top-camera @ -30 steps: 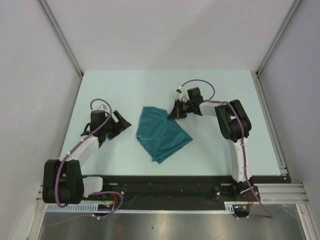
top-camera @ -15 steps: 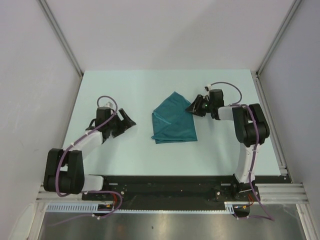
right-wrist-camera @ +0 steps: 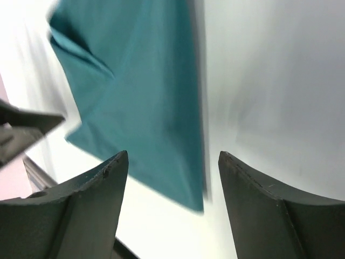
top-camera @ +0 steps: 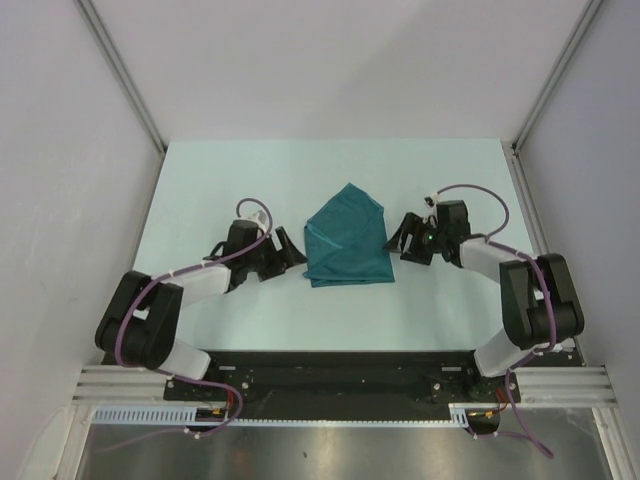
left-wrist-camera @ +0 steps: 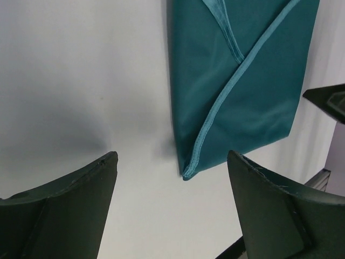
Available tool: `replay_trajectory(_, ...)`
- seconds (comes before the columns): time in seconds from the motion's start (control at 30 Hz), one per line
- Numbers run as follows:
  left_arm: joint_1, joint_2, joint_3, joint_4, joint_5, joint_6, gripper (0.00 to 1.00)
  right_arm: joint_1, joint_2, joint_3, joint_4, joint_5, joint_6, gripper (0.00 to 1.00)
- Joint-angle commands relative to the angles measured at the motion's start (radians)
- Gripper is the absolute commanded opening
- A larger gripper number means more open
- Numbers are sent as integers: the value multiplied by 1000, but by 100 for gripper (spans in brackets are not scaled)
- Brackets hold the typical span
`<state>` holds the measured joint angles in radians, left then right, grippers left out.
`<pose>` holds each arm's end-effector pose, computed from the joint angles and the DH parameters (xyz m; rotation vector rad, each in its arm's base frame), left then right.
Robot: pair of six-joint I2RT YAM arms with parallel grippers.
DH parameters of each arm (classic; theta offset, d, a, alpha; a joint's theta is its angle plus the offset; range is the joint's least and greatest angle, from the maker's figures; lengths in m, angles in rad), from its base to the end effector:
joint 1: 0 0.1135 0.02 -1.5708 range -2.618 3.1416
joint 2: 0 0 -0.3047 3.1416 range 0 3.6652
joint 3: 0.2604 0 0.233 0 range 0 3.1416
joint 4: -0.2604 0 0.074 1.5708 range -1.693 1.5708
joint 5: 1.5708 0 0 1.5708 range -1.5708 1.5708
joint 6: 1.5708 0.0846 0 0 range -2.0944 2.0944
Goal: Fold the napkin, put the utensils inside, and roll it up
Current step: Fold the napkin, then roll the napkin with the utensil
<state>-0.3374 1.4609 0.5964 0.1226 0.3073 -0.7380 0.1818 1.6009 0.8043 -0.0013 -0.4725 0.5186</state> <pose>0.2674 -0.1209 0.1795 -0.3222 2.4219 -0.8735 0.3213 0.0982 0.1921 0.1724 2.4326 0.8877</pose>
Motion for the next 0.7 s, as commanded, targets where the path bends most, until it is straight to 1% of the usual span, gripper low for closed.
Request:
replay_trajectory(0.0, -43, 29, -15, 97, 33, -46, 87, 15, -62, -99, -37, -54, -28, 72)
replay_trajectory(0.2, -68, 32, -20, 101, 30, -63, 86, 44, -24, -114, -9, -72, -49, 63)
replay_trajectory(0.23, -68, 29, -24, 98, 24, -64, 86, 50, -16, -114, -9, -74, -51, 61)
replay_trajectory(0.3, -68, 13, -24, 88, 15, -63, 86, 56, 7, -114, 44, -75, -49, 58)
replay_trajectory(0.5, -68, -11, -35, 65, 1, -57, 86, 59, 68, -99, 89, -69, -60, 50)
replay_trajectory(0.57, -68, -17, -41, 60, 1, -57, 86, 59, 79, -93, 90, -58, -60, 49)
replay_trajectory(0.67, -68, -20, -49, 57, -2, -57, 86, 59, 100, -82, 90, -45, -68, 43)
